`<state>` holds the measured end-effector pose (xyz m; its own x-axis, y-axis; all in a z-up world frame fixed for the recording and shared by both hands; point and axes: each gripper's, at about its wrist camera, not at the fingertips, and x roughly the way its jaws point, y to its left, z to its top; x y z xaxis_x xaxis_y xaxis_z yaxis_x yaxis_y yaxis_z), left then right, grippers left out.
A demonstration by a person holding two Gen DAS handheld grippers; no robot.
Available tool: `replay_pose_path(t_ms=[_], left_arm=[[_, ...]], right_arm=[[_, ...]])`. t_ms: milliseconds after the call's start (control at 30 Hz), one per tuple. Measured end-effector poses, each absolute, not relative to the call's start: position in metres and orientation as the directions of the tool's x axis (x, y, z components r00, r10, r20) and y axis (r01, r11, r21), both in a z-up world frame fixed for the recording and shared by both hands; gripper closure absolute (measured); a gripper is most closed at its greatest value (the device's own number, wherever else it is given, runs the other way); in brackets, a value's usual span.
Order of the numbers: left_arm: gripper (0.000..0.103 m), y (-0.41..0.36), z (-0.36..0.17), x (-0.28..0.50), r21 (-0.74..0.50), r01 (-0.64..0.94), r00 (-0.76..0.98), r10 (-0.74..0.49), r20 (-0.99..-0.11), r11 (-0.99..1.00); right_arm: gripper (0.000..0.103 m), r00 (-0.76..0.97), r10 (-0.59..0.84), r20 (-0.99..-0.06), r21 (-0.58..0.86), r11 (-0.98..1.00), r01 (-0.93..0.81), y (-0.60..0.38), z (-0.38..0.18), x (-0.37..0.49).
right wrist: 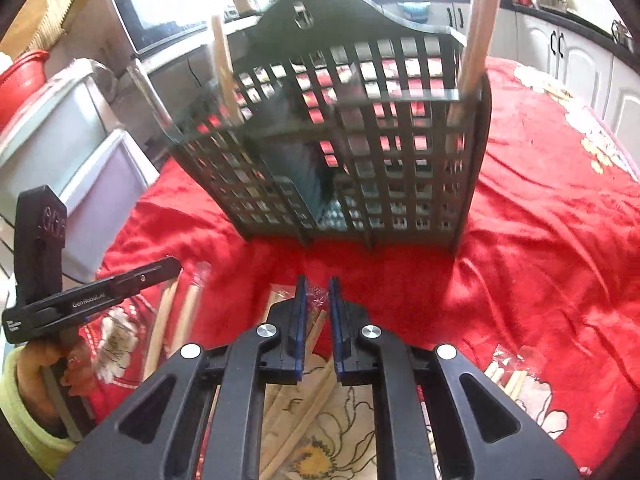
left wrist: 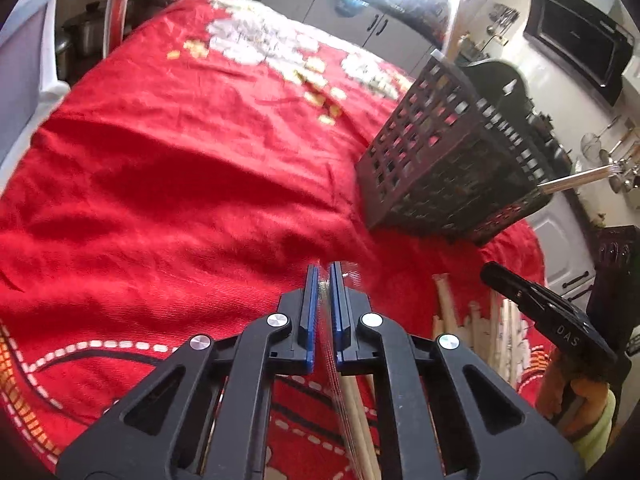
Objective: Organize utensils
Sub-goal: 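Lift both chopsticks upright and carry them above the grey basket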
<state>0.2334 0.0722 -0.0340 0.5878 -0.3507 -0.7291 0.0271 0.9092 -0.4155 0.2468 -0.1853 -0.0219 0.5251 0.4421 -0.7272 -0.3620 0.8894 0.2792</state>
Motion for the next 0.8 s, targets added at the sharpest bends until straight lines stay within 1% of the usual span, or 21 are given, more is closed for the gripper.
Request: replay_pose_path(t_ms=[267, 467, 800], left_arm=[[0.1, 0.078, 0.008, 0.209, -0.416, 0.083, 0.669, -0.36, -0.65, 0.906], [0.101, 0.077, 0.046, 0.19, -0.42, 0.141, 0.72, -0.384, -0.578, 0.897], [0.101, 0.06, 0.083, 0.172, -0.418, 0.225, 0.753, -0.429, -0.499, 0.88]], right_arm=[[0.094, 0.57, 0.512, -0.642, 0.314, 0.854, -0.414, -0.186, 0.018, 0.228], [0.094, 0.621, 0.554, -0.555, 0.33, 0.831, -0.448, -0.191, 0.051, 0.204], [0.095, 0.724, 0.539, -0.43, 0.285, 0.842, -0.458, -0.217, 0.094, 0.167]])
